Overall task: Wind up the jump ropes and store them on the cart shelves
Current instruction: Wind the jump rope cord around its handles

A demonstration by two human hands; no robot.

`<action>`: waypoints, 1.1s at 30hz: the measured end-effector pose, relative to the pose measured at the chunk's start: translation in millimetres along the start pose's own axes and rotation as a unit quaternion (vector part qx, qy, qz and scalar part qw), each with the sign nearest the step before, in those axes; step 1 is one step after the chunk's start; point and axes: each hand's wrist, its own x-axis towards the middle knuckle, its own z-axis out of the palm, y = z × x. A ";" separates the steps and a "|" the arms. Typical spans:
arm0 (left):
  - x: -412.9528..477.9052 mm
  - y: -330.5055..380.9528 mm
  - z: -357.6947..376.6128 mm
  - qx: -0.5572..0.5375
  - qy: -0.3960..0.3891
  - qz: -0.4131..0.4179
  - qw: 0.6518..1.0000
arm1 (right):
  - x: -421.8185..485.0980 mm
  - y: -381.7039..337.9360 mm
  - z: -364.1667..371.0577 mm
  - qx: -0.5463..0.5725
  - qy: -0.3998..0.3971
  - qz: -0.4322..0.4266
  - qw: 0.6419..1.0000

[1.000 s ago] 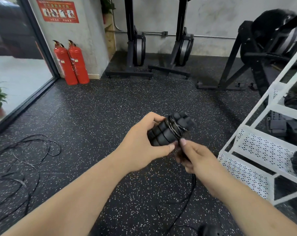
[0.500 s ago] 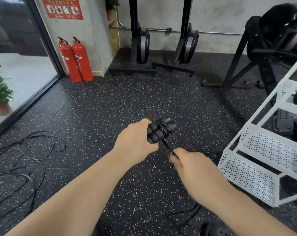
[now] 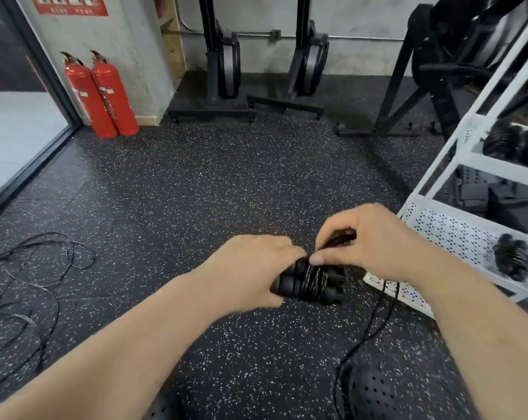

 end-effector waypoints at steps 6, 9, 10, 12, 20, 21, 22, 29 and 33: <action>-10.3 9.3 -7.1 -0.078 0.069 0.036 0.994 | -2.1 17.3 -4.6 0.168 -0.060 0.004 0.984; -14.9 14.4 -14.0 -0.147 0.078 0.011 0.986 | -4.4 20.3 -1.3 0.227 -0.052 0.001 0.972; -16.7 16.0 -15.2 -0.175 0.075 -0.008 0.982 | -4.9 19.2 2.2 0.266 -0.051 0.007 0.963; -20.4 19.3 -16.7 -0.236 0.067 -0.039 0.968 | -5.0 17.4 10.7 0.335 -0.053 0.017 0.941; -11.8 -3.0 -2.7 -0.363 0.114 -0.183 0.906 | 1.8 8.9 65.9 0.253 0.000 0.177 0.951; -9.6 -7.6 1.6 -0.362 0.125 -0.207 0.900 | 1.9 6.5 73.5 0.223 -0.012 0.170 0.960; -7.8 -12.6 5.2 -0.351 0.136 -0.232 0.897 | 1.2 2.2 79.8 0.181 -0.027 0.159 0.970; -5.8 -37.2 14.2 -0.157 0.121 -0.304 0.932 | -19.8 -24.4 74.3 -0.169 0.016 0.062 0.984; -3.0 -28.9 14.6 -0.151 0.074 -0.232 0.958 | -20.4 -28.9 43.5 -0.280 0.093 -0.007 0.956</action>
